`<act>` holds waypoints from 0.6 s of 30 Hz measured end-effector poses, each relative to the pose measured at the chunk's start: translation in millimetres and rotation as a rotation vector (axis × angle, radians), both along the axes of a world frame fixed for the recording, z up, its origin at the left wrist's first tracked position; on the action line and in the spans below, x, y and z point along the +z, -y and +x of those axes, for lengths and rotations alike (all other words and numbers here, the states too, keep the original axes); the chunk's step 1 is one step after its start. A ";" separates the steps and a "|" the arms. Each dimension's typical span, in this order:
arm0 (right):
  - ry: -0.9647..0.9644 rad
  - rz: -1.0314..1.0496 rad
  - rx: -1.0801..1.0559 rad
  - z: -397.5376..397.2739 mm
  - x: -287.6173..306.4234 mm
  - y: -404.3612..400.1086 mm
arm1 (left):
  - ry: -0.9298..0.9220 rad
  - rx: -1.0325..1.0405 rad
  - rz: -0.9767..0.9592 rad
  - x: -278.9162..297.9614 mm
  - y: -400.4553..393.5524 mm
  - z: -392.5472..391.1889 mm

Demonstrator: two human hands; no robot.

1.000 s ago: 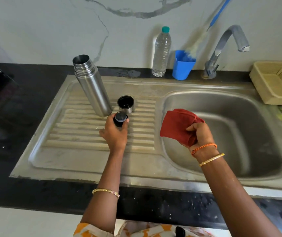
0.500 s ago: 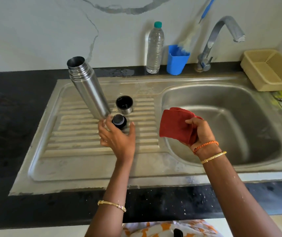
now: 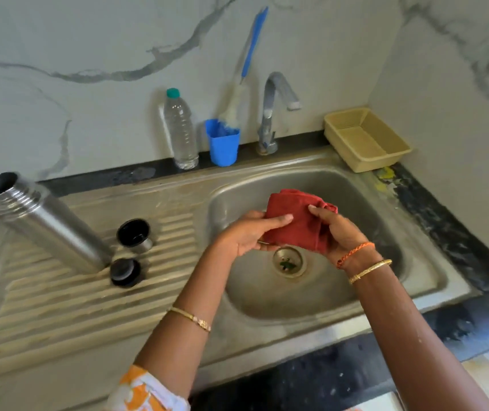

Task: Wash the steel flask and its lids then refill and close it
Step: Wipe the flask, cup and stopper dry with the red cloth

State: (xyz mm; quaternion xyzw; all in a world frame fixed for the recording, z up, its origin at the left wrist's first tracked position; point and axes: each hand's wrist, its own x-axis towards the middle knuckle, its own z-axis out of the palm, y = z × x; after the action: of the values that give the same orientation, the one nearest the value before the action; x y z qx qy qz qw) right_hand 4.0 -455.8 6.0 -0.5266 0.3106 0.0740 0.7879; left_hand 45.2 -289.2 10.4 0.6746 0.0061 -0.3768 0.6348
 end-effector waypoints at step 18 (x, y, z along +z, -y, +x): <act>0.037 -0.319 -0.145 217.4 49.8 254.8 | 0.474 0.395 0.398 8.0 284.9 194.0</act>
State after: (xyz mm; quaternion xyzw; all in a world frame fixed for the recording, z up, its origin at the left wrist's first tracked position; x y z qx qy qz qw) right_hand 221.5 -710.6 55.8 -0.6223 0.3412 -0.0430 0.7032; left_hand 239.2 -574.1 18.4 0.8393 0.0622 -0.0714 0.5353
